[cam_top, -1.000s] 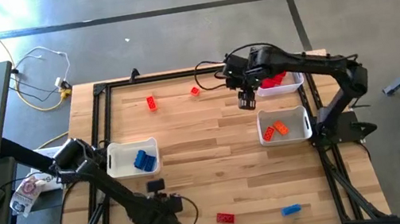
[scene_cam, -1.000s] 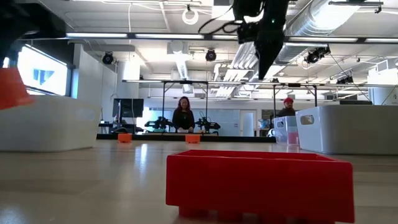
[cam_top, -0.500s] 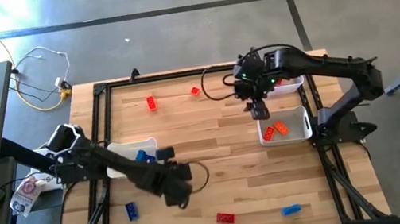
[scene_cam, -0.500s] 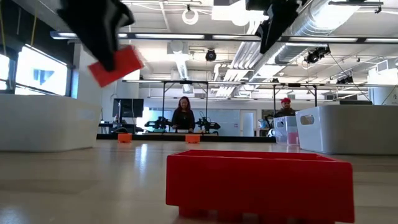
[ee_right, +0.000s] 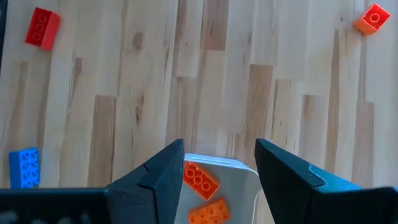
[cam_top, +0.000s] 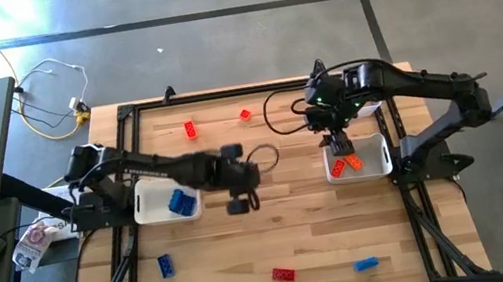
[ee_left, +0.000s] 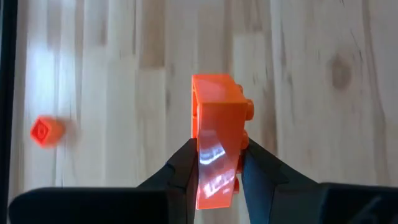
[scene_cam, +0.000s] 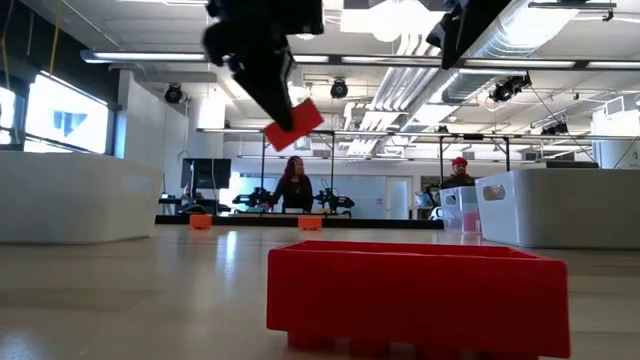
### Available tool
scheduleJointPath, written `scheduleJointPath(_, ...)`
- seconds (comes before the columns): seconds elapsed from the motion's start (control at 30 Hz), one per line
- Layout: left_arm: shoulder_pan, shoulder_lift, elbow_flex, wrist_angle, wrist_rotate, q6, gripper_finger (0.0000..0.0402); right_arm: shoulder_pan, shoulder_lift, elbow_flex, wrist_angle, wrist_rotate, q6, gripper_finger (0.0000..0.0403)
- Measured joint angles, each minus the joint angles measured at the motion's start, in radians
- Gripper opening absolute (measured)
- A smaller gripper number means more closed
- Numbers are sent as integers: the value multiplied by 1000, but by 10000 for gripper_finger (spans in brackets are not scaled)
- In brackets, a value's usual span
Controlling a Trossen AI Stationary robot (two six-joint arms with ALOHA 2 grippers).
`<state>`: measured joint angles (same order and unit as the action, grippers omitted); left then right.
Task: Sort & place blocks by color
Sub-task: Put the orange game piece into the gray bin
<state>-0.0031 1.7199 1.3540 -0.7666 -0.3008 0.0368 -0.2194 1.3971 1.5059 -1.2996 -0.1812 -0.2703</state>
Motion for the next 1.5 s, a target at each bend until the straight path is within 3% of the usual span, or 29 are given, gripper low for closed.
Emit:
scheduleJointPath(0.27, 116, 0, 0, 207, 80, 204, 69, 0, -20, 0, 3, -3, 0, 183)
scheduleJointPath(0.57, 147, 0, 0, 428, 185, 287, 69, 26, -19, 0, 102, -4, 3, 183)
scheduleJointPath(0.8, 144, 0, 0, 543, 212, 274, 70, 83, -19, 0, 228, -3, 6, 183)
scheduleJointPath(1.03, 144, 0, 0, 623, 212, 225, 71, 145, -19, 0, 301, 84, 34, 183)
scheduleJointPath(1.5, 130, 1, 0, 762, 196, 172, 73, 196, -18, 0, 333, 127, 90, 183)
